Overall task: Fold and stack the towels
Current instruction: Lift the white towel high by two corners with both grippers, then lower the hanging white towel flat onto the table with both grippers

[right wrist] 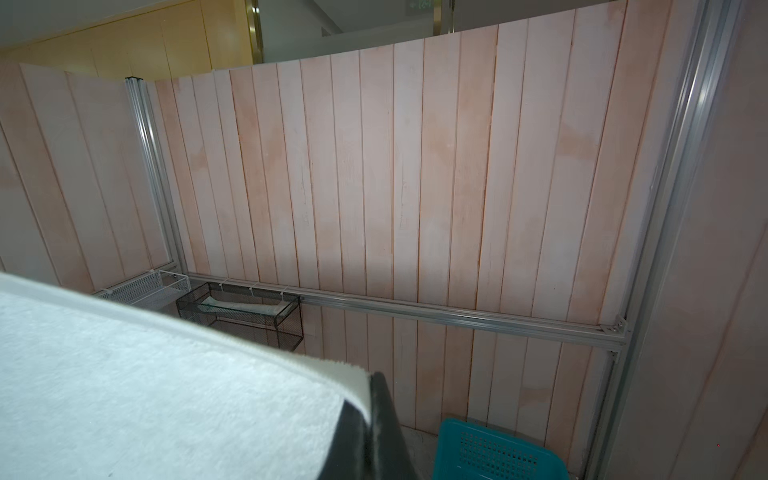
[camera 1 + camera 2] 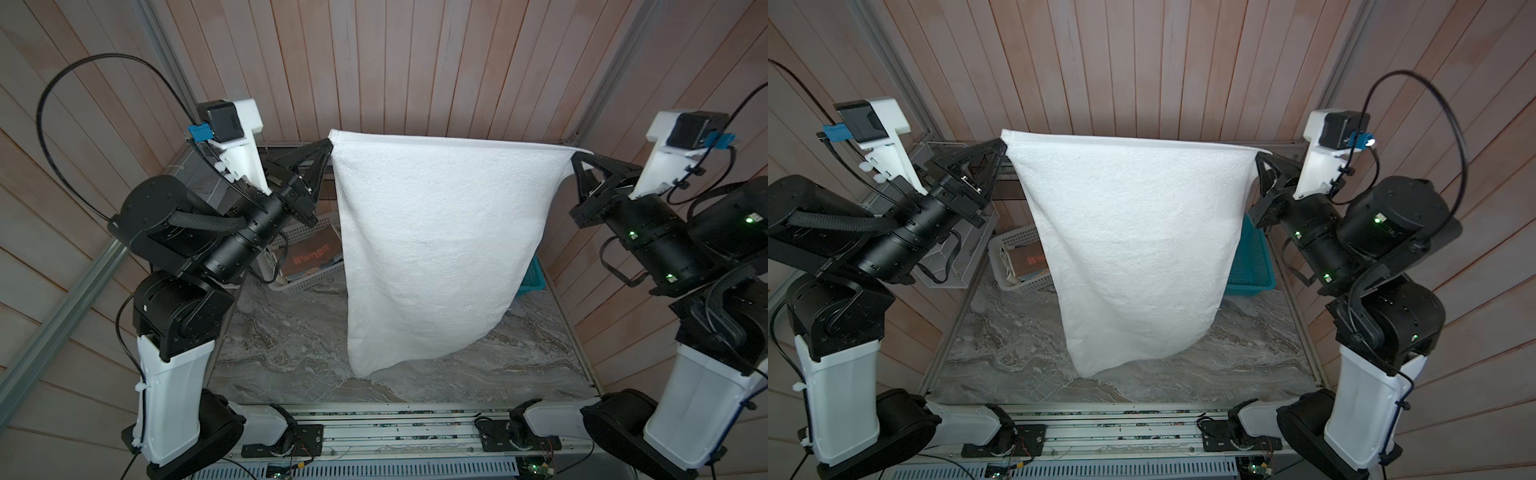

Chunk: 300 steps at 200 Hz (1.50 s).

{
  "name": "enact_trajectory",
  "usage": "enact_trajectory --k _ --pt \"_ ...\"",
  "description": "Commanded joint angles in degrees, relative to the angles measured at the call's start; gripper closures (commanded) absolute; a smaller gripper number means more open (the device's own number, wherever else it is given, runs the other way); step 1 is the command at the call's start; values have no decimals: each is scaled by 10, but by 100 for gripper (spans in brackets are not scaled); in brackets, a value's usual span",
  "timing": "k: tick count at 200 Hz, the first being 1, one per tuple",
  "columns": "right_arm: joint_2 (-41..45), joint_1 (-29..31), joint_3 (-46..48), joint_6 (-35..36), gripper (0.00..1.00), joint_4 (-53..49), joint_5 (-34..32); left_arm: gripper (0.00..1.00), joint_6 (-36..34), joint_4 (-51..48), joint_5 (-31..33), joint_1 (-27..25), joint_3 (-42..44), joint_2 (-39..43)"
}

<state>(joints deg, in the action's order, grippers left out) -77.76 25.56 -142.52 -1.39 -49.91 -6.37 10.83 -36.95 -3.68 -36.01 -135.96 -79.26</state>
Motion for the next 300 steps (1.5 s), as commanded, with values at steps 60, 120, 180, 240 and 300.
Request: enact_trajectory --k 60,120,180,240,300 --pt "-123 -36 95 56 100 98 -75 100 9 6 30 141 64 -99" --pt "-278 -147 206 3 100 176 107 100 43 116 -37 209 167 -232" --pt "-390 -149 204 7 100 138 146 100 77 209 -114 235 272 -321" --pt "-274 -129 476 -29 100 234 156 100 106 307 -143 235 518 -239" --pt "-151 -75 745 -74 100 292 144 100 151 373 -166 208 775 -145"
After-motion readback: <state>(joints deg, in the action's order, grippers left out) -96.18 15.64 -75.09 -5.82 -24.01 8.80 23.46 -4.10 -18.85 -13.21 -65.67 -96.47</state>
